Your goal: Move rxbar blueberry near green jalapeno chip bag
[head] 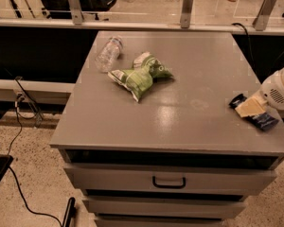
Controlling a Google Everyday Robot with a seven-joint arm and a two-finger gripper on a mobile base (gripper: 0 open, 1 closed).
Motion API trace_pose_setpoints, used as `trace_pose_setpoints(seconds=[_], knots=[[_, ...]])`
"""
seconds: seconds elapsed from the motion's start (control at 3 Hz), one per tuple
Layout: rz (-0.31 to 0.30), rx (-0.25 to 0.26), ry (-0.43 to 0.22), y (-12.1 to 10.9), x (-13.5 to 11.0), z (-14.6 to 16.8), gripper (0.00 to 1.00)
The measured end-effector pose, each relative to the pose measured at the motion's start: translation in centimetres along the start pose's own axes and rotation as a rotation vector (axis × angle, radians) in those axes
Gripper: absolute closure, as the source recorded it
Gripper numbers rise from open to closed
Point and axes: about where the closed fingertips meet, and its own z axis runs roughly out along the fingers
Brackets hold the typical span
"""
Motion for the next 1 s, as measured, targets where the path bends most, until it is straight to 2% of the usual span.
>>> trace_pose_setpoints(seconds=[0.33, 0.67, 1.0], knots=[[0.000, 0.000, 0.000, -0.01, -0.02, -0.05, 1.00], [0.000, 0.000, 0.000, 0.00, -0.03, -0.05, 1.00], [0.000, -0.032, -0.047, -0.20, -0.74, -0.73, 1.00]])
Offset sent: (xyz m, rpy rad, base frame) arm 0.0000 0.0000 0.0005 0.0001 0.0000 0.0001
